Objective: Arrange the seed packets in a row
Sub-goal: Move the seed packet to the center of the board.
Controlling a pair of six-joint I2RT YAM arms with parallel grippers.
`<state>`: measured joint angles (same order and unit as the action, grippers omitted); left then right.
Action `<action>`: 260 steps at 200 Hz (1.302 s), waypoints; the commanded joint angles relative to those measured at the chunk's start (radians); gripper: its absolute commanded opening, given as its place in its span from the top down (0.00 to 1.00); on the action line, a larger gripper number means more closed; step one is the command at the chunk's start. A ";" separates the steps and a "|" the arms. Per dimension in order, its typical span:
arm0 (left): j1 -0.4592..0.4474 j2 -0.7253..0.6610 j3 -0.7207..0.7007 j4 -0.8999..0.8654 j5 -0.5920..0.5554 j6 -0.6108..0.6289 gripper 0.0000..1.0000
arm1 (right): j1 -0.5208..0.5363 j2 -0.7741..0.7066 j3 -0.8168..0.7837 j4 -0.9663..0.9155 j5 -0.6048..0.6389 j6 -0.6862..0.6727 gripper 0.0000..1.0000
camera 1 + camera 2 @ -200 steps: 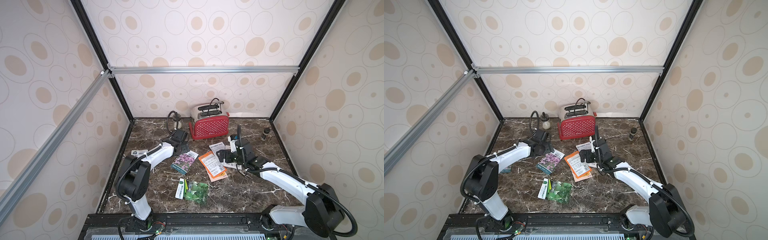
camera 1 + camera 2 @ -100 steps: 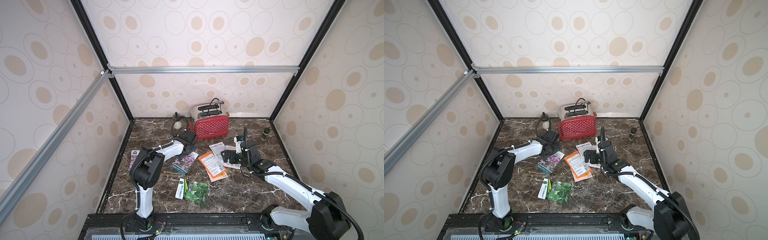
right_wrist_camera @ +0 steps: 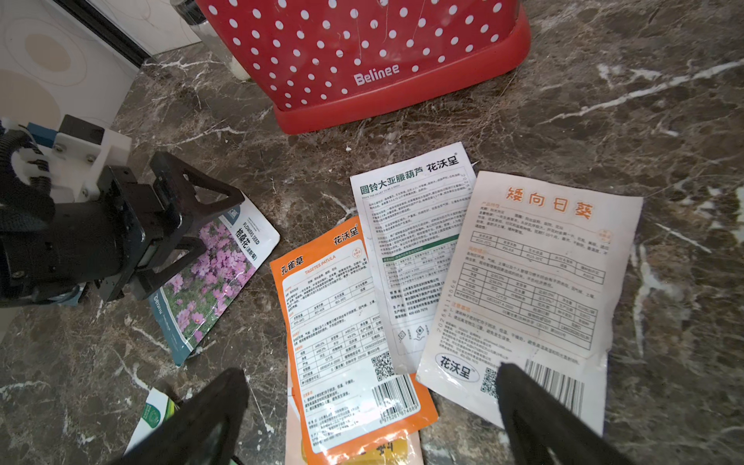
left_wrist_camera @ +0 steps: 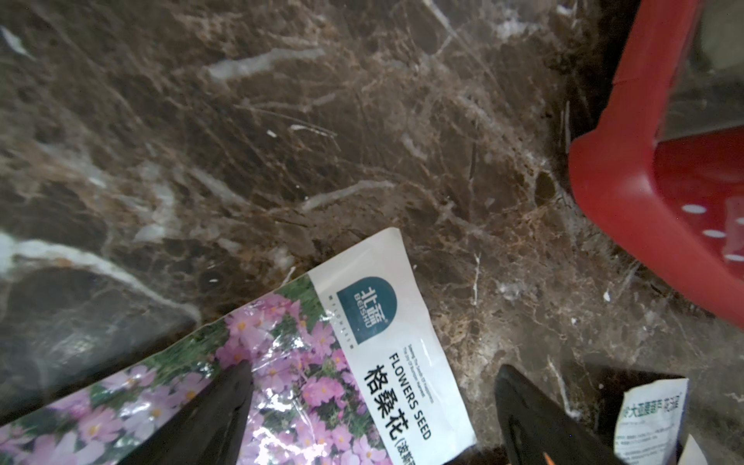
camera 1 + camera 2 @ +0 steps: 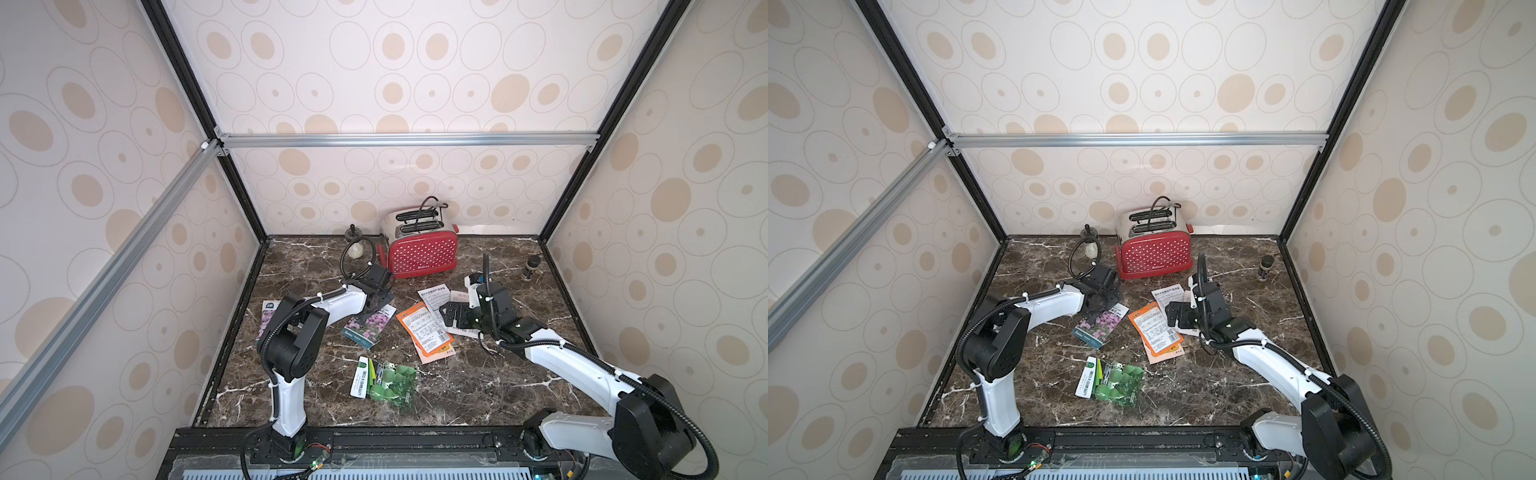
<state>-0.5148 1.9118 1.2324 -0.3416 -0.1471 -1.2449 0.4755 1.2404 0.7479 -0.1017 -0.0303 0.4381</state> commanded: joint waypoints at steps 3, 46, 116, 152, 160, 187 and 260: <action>0.033 -0.032 -0.072 -0.061 -0.038 0.001 0.05 | -0.006 0.012 0.028 0.000 -0.011 0.006 0.00; 0.111 -0.109 -0.168 -0.052 -0.051 0.061 0.04 | -0.006 0.032 0.031 0.007 -0.028 -0.002 0.00; 0.177 -0.140 -0.120 -0.065 -0.022 0.244 0.03 | -0.006 0.036 0.032 0.003 -0.032 -0.009 0.00; 0.118 -0.165 0.002 -0.109 -0.008 0.292 0.03 | -0.006 0.018 0.029 0.003 -0.020 -0.006 0.00; 0.095 -0.157 0.029 -0.118 -0.001 0.295 0.03 | -0.006 0.015 0.027 0.006 -0.020 -0.004 0.00; 0.032 -0.111 0.078 -0.104 0.050 0.279 0.02 | -0.005 0.008 0.028 0.001 -0.023 -0.001 0.00; 0.013 -0.041 -0.012 0.063 0.174 0.293 0.02 | -0.006 -0.013 0.026 -0.017 -0.015 -0.009 0.00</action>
<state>-0.5053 1.8572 1.2381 -0.3271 -0.0044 -0.9768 0.4755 1.2411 0.7521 -0.1028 -0.0513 0.4358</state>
